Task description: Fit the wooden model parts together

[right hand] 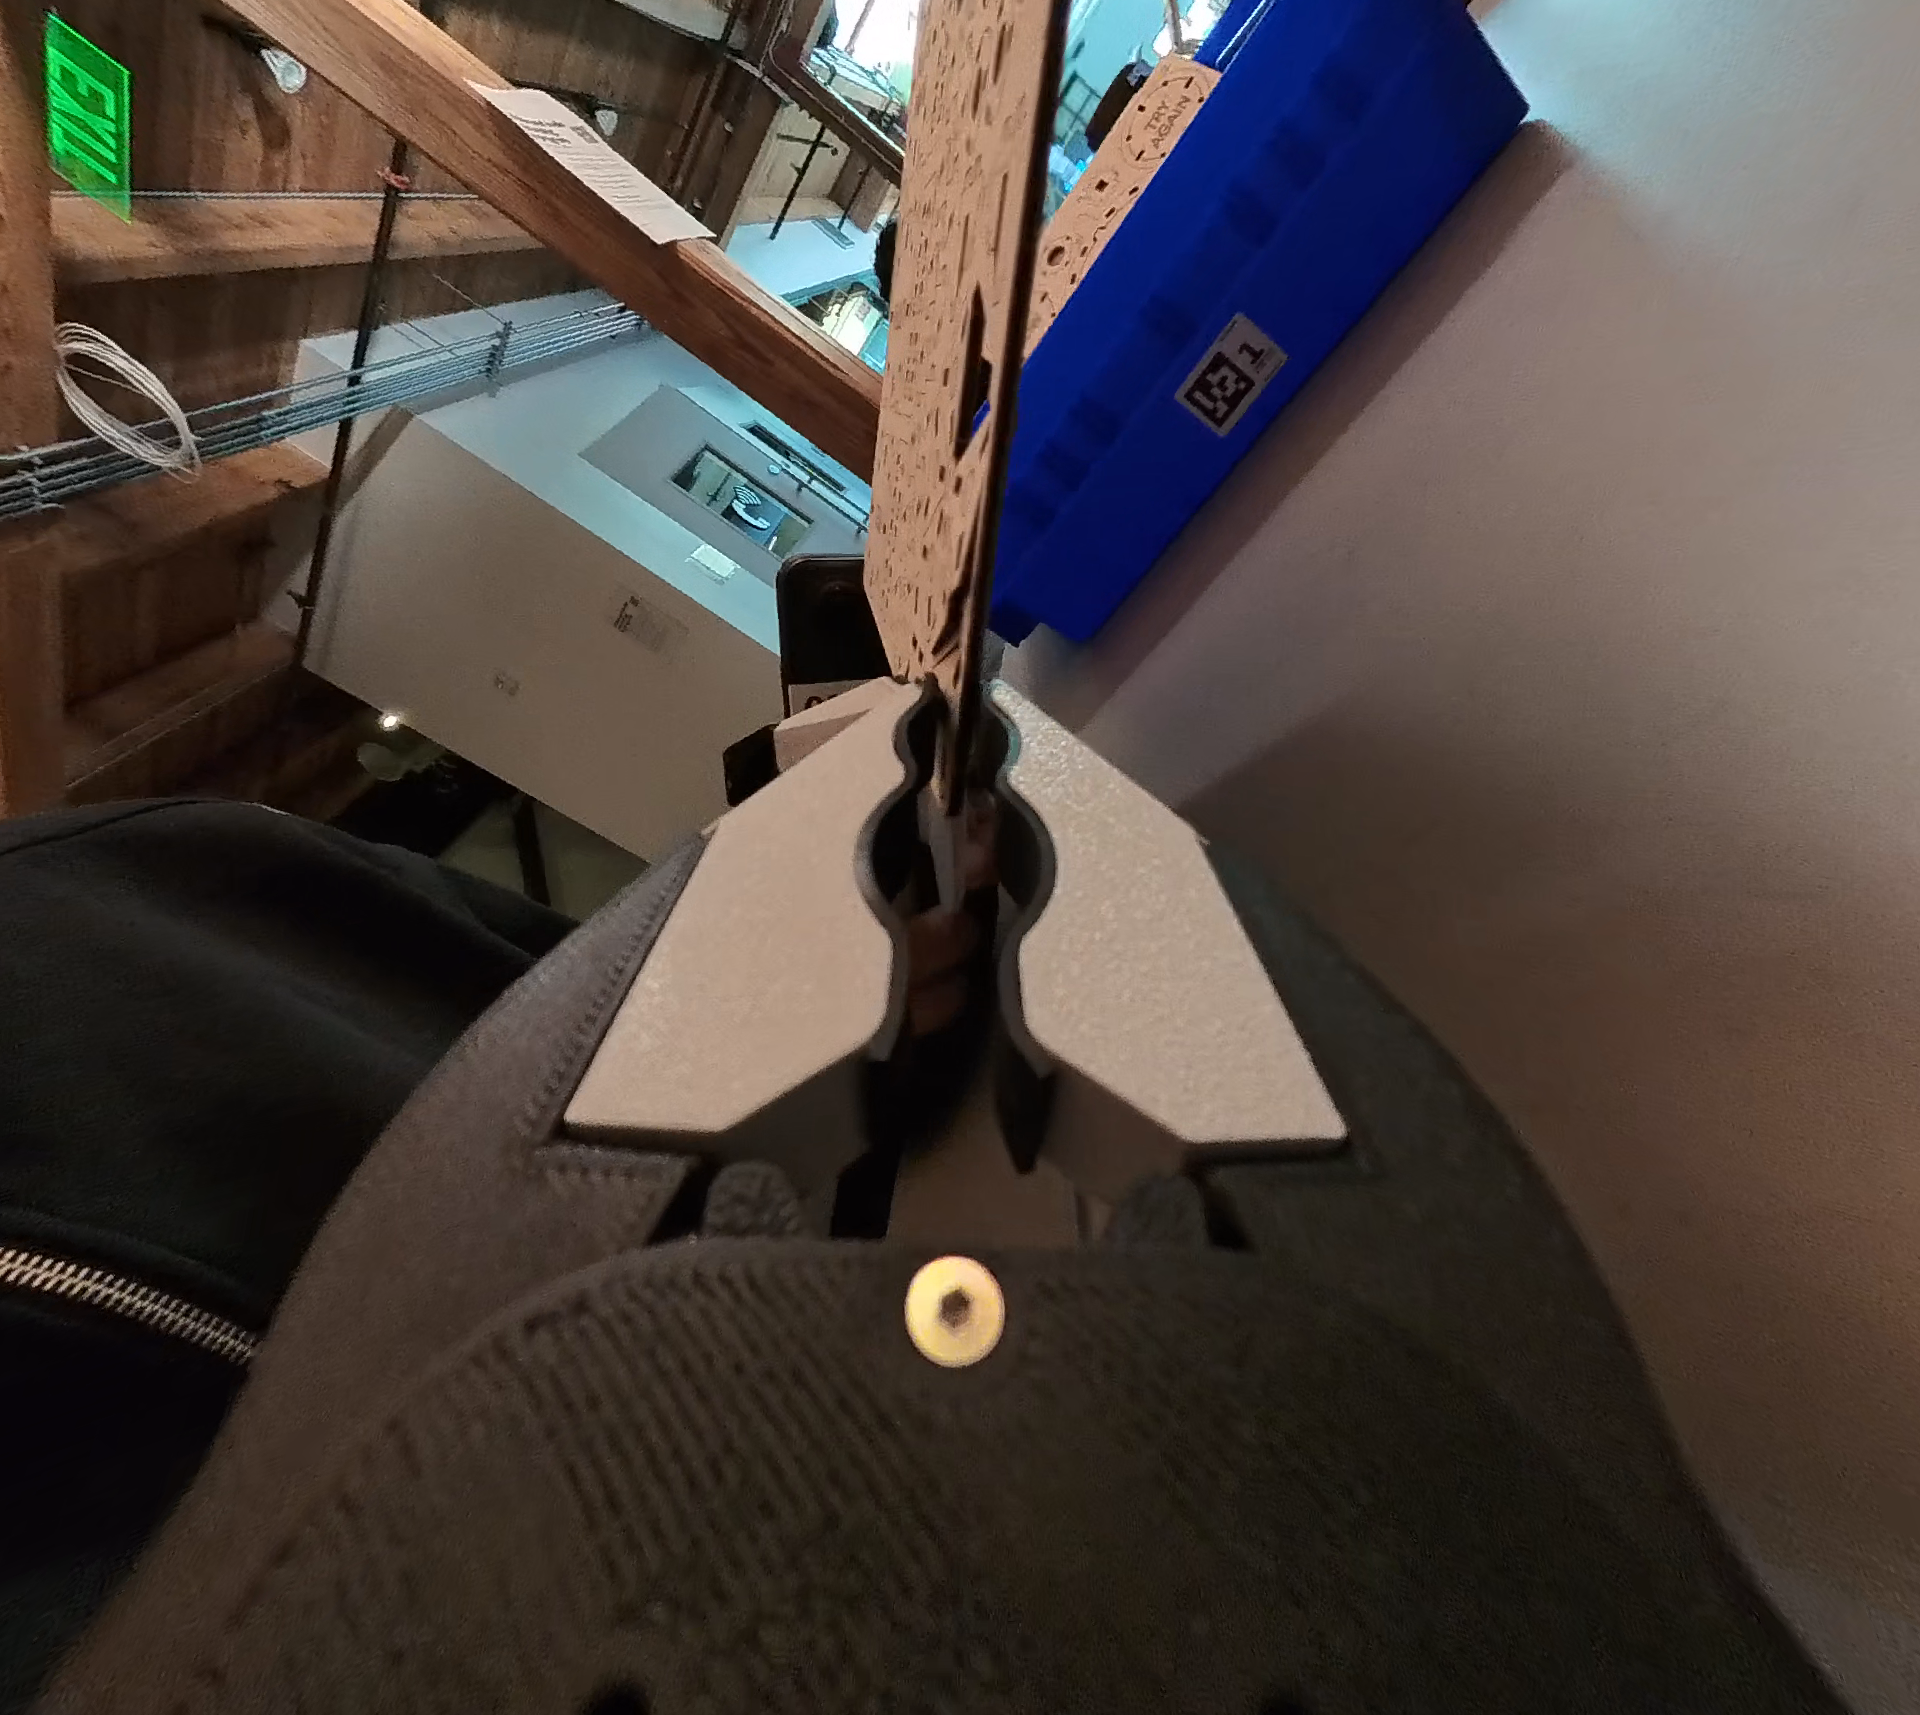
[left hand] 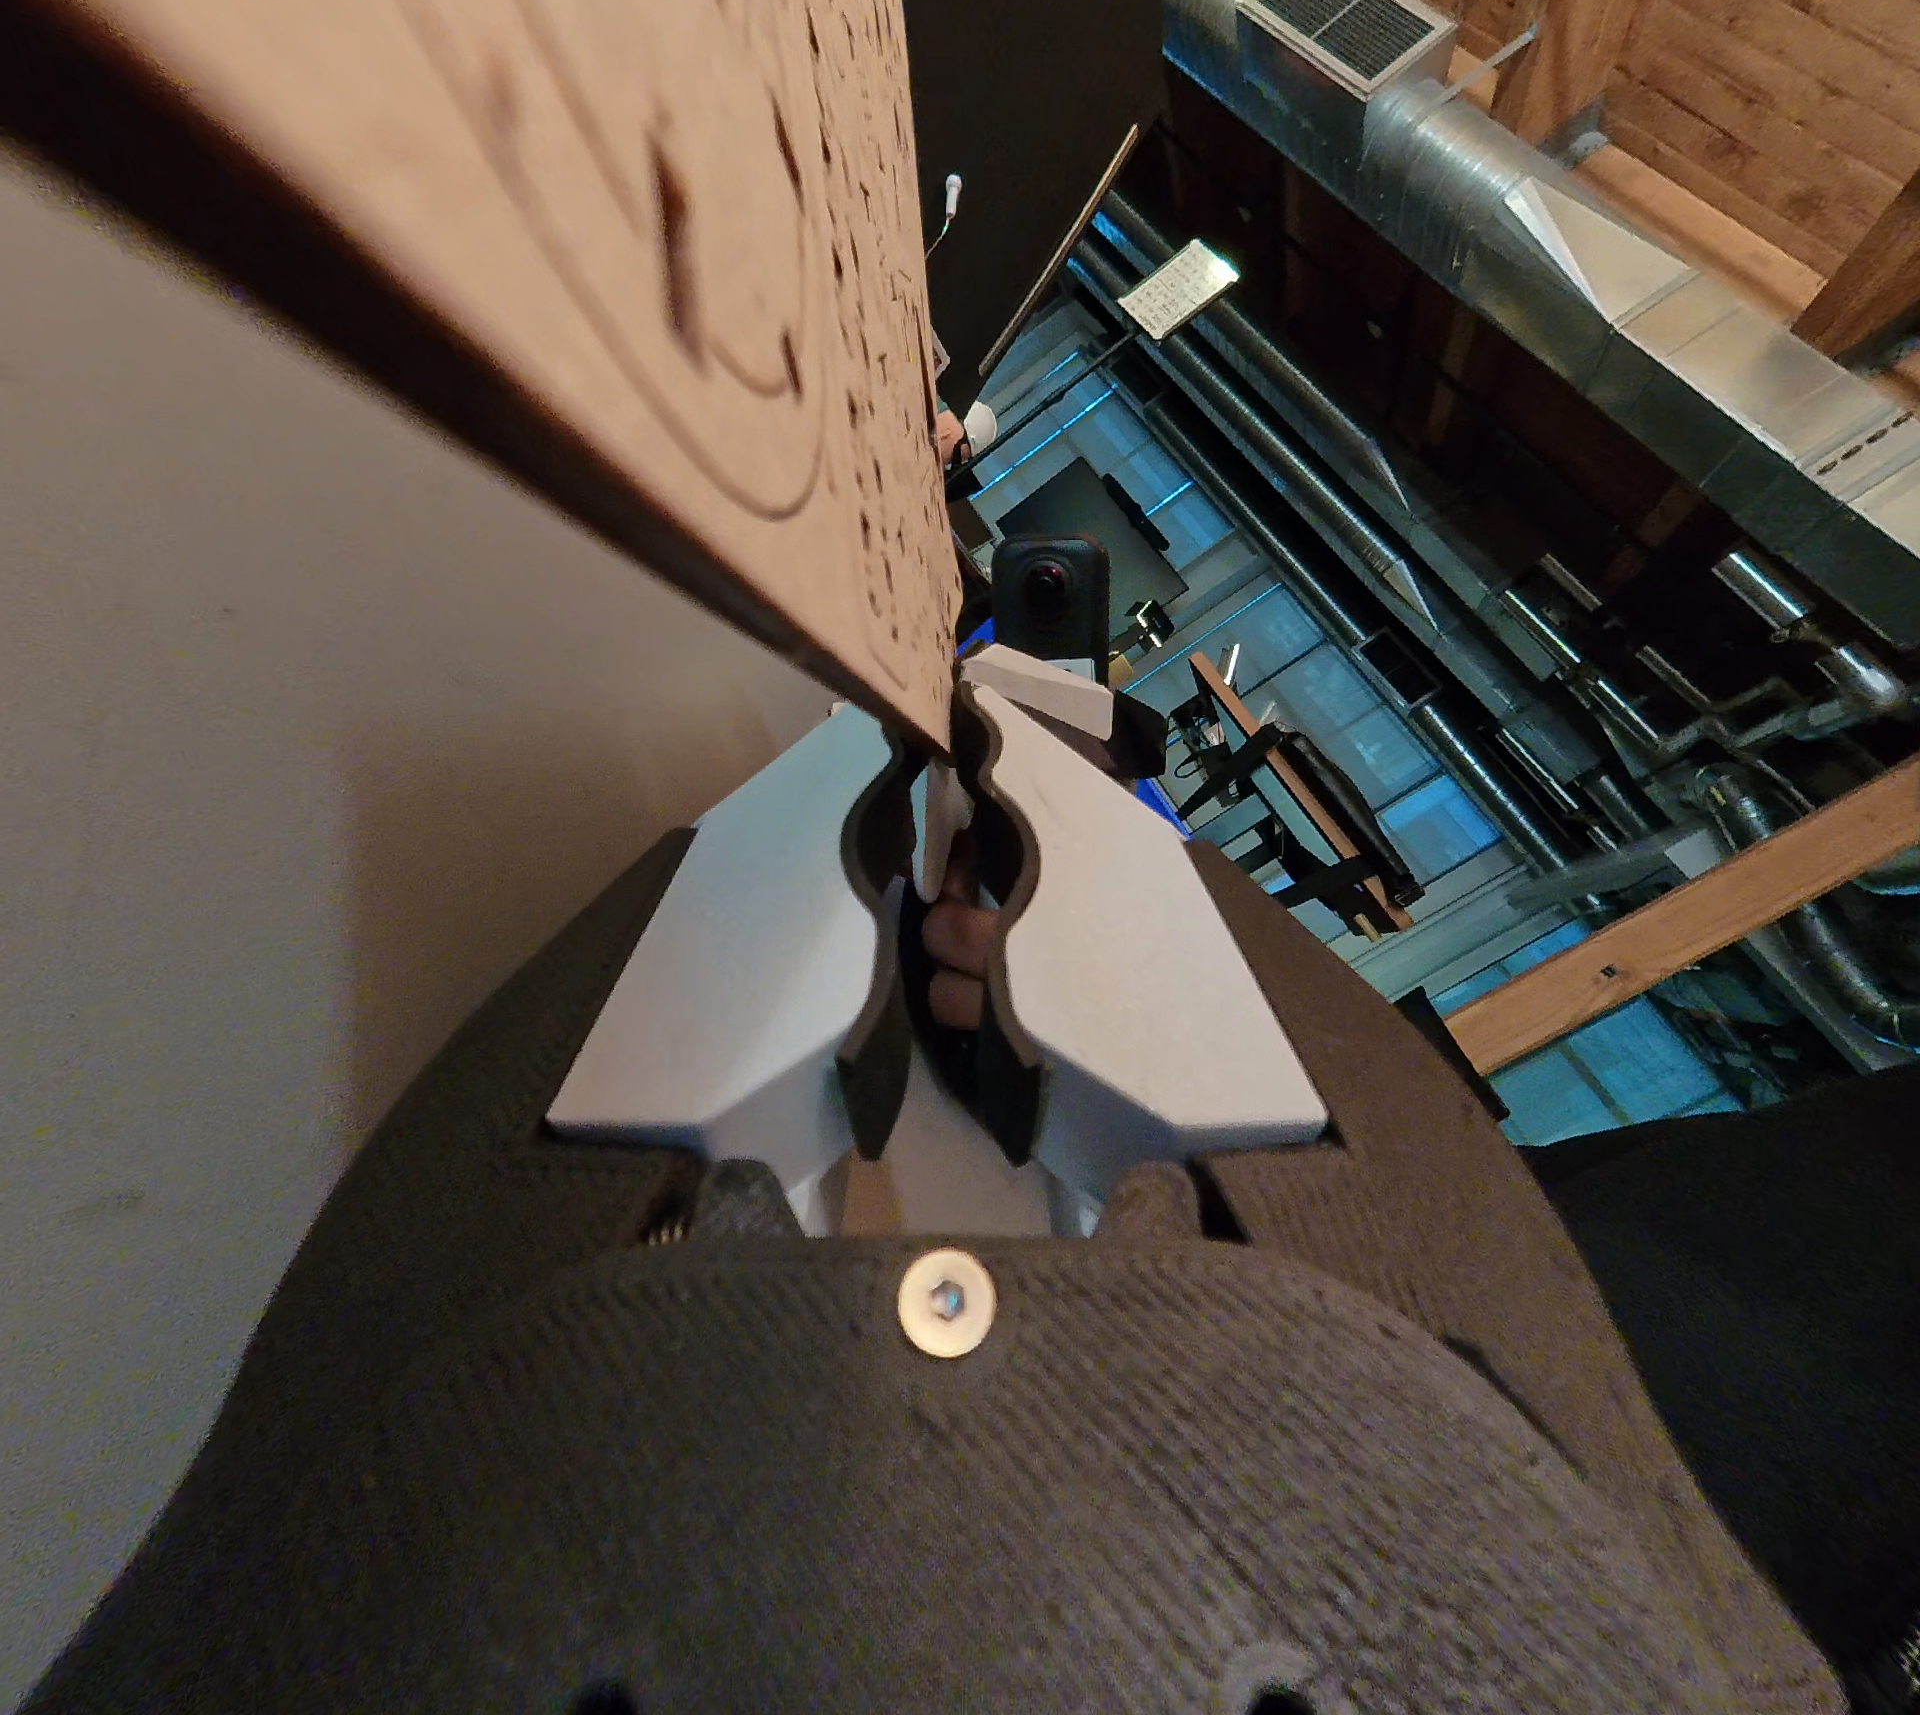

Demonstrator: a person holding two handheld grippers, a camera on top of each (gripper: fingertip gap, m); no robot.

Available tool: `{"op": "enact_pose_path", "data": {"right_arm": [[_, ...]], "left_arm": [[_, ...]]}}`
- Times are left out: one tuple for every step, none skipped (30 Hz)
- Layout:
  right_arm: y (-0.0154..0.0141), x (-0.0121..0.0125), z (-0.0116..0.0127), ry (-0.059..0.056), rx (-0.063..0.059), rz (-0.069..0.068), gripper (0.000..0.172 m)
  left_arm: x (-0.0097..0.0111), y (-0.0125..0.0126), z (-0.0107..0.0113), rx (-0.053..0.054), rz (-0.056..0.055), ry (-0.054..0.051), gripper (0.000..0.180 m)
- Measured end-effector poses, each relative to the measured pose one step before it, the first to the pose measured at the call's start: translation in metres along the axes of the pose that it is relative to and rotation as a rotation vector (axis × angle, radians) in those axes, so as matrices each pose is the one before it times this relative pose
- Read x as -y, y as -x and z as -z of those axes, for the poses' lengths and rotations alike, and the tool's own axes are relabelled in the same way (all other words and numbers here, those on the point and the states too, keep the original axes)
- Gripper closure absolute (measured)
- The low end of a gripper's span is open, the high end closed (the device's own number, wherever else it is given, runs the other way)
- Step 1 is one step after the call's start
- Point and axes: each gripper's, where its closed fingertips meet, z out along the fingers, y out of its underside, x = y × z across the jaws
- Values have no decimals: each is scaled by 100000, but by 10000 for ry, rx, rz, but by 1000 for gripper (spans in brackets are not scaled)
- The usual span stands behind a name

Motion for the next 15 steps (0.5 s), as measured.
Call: {"op": "enact_pose_path", "data": {"right_arm": [[30, 10, 43, -8, 63, -67, 167], [44, 16, 23, -20, 45, -43, 167], [93, -5, -56, -43, 61, -75, 168], [179, -169, -174, 17, 153, -176, 167], [154, -280, -239, 69, 163, -249, 166], [31, -79, -84, 4, 68, -137, 166], [-39, -24, -8, 23, -45, 20, 166], [-8, 20, -23, -19, -82, 122, 166], [20, 28, -4, -29, -52, 122, 166], [39, 33, 58, 7, 26, 20, 166], [37, 3, 100, 43, 105, -142, 166], [43, 46, 130, 15, 168, -264, 166], [120, 203, 183, -100, 210, -226, 167], [140, 207, 182, -103, 190, -161, 166], [82, 101, 122, -35, 124, -129, 166]], "left_arm": [[-43, -25, -38, -5, -6, 22, 180], [-26, -47, -24, -5, -54, 9, 180], [-70, -89, -36, -44, -30, 50, 180], [-239, -112, -109, -90, 23, 157, 180], [-322, -194, -156, -105, -22, 197, 180], [-156, -53, -41, 57, -122, 57, 180], [-14, 59, 22, 133, -158, -5, 180], [47, 35, 9, 75, -86, -51, 180], [37, -7, -7, -14, 6, -32, 180], [1, -52, -29, -77, 58, 11, 180], [-45, -53, -46, -62, 37, 39, 180], [-26, -44, -15, -24, -11, 20, 180], [94, -21, 46, -25, -6, -56, 180], [144, -16, 76, -46, 47, -76, 180], [77, 19, 46, -47, 85, -38, 180]]}}
